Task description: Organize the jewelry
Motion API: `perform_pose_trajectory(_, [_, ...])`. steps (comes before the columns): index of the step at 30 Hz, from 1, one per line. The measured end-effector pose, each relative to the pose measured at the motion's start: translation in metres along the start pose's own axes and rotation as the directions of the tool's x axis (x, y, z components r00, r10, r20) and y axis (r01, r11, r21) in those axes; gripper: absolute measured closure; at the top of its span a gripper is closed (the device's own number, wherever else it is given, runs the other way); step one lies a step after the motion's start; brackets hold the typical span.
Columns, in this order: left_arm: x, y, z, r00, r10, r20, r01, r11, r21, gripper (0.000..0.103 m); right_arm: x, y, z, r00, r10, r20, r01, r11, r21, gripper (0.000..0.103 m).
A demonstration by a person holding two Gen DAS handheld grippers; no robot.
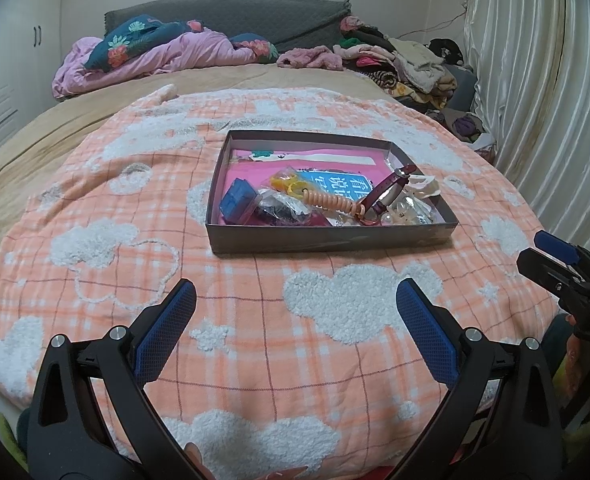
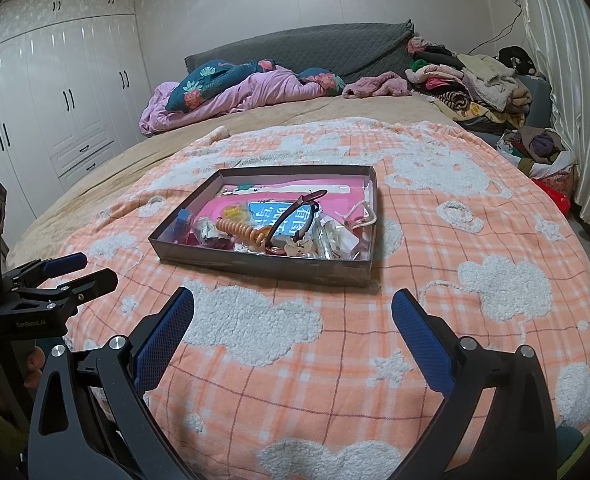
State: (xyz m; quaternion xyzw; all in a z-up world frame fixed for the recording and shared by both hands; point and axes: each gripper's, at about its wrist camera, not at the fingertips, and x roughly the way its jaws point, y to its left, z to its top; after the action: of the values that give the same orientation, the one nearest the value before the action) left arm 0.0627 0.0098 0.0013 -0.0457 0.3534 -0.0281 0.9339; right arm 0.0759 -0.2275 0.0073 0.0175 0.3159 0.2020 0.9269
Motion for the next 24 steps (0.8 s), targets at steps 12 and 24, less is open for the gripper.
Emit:
perform_pose_trajectory(12, [0.006, 0.007, -0.005, 1.0, 0.007, -0.02, -0.007, 1.0, -0.005, 0.009, 0.01, 0.0, -0.003, 1.0, -0.017, -0.026, 0.017, 1.0, -0.002, 0.004])
perform_pose_trajectory(24, [0.044, 0.095, 0.019, 0.977, 0.206, -0.061, -0.214, 0.961, -0.174, 0.009, 0.055, -0.085, 0.01, 0.976, -0.206, -0.072, 0.215, 0.962, 0.165, 0.004])
